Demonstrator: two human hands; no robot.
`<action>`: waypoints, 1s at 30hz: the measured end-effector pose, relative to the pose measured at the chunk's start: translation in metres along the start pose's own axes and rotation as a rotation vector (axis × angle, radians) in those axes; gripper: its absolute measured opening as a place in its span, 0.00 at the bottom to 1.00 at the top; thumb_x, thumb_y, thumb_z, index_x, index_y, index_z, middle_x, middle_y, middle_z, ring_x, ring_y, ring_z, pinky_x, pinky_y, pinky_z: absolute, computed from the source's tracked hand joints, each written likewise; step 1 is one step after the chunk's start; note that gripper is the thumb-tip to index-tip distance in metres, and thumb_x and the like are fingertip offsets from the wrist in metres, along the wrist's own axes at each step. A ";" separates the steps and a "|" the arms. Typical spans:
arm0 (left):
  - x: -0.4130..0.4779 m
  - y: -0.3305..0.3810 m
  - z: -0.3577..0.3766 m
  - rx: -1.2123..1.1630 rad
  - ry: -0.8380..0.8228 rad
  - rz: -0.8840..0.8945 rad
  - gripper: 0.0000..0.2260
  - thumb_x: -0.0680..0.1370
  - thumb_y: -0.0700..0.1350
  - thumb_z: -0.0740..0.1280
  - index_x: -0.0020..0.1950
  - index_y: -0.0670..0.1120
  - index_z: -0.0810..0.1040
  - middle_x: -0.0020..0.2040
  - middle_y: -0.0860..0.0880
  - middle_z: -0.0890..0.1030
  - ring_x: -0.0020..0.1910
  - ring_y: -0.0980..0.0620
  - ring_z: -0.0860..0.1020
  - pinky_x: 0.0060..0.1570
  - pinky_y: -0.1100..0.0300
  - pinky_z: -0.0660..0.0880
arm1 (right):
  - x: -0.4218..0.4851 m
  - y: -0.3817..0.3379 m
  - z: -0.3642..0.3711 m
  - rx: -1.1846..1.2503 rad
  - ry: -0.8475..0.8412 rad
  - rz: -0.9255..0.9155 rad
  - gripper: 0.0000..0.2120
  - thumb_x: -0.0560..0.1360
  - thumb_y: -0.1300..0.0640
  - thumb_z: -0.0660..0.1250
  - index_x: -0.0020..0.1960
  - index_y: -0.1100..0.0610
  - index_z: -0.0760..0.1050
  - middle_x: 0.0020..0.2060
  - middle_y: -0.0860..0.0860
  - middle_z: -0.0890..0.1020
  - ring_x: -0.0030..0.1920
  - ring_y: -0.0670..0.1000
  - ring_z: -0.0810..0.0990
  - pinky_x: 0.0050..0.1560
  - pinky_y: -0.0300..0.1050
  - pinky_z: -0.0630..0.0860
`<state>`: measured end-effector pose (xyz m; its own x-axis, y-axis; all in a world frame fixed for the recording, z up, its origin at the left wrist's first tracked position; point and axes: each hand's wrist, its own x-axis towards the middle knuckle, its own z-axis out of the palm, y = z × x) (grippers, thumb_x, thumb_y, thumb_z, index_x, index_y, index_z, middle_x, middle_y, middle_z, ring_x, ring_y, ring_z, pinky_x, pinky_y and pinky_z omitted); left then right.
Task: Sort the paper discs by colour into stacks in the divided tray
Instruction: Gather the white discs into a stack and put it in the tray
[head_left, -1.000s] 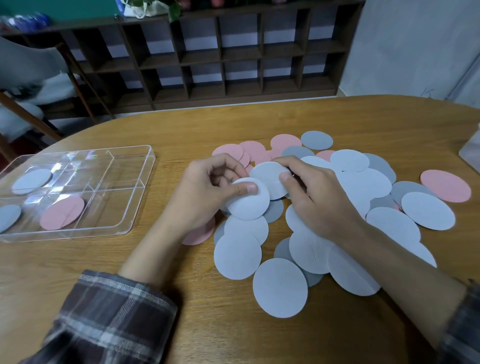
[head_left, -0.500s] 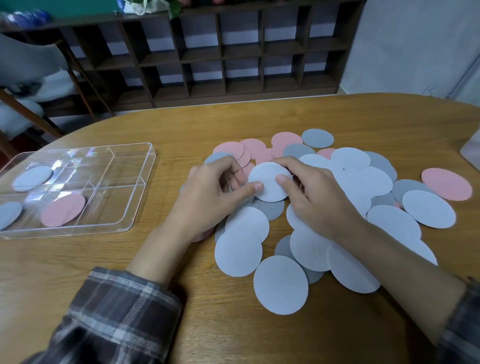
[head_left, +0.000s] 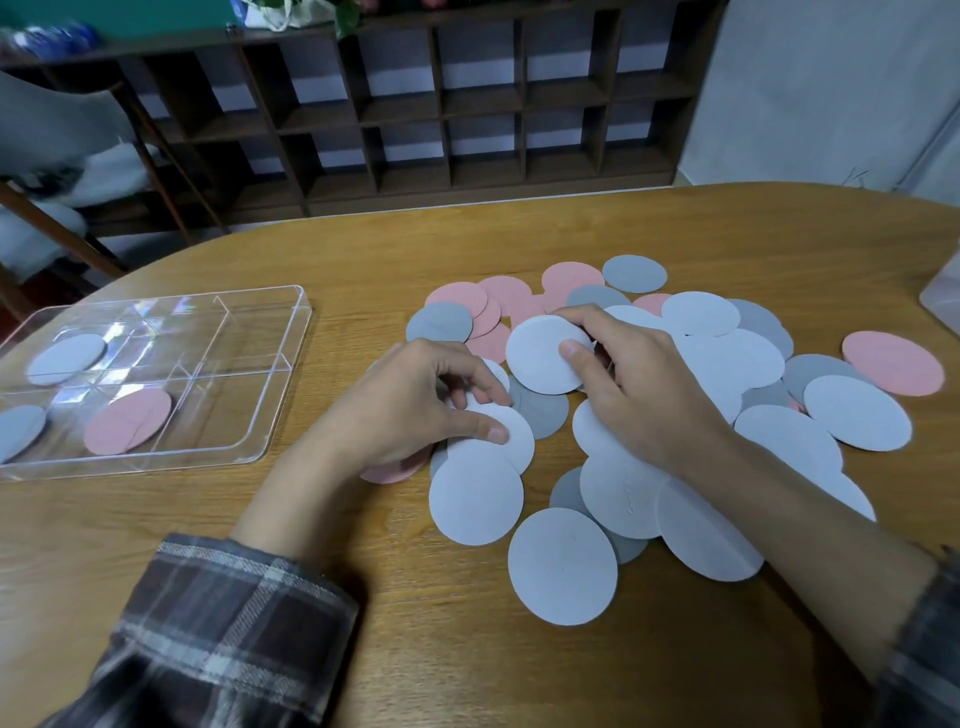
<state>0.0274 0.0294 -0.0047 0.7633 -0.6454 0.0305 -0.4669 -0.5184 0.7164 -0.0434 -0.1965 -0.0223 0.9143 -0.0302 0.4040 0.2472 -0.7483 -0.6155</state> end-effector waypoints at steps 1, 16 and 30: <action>0.001 -0.001 0.000 -0.013 0.001 -0.008 0.09 0.68 0.48 0.84 0.45 0.54 0.88 0.44 0.54 0.84 0.37 0.59 0.75 0.42 0.65 0.73 | 0.000 0.000 0.000 0.003 0.003 -0.001 0.12 0.84 0.60 0.61 0.65 0.54 0.78 0.38 0.37 0.76 0.45 0.39 0.75 0.41 0.29 0.67; 0.011 0.001 0.014 -0.459 0.297 0.053 0.05 0.79 0.36 0.73 0.50 0.43 0.79 0.39 0.48 0.79 0.37 0.52 0.76 0.41 0.59 0.77 | -0.001 -0.001 0.001 0.171 -0.004 0.018 0.16 0.86 0.61 0.56 0.64 0.51 0.80 0.32 0.37 0.77 0.37 0.47 0.75 0.38 0.40 0.71; -0.009 0.004 0.007 0.072 0.238 0.064 0.12 0.74 0.55 0.78 0.50 0.53 0.79 0.37 0.53 0.82 0.32 0.54 0.75 0.36 0.62 0.72 | -0.004 -0.006 0.002 0.002 0.011 -0.109 0.18 0.82 0.63 0.65 0.71 0.57 0.77 0.46 0.28 0.72 0.46 0.28 0.74 0.50 0.23 0.67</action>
<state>0.0154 0.0295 -0.0073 0.8108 -0.5321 0.2438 -0.5417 -0.5246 0.6568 -0.0478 -0.1907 -0.0217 0.8782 0.0438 0.4763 0.3458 -0.7463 -0.5688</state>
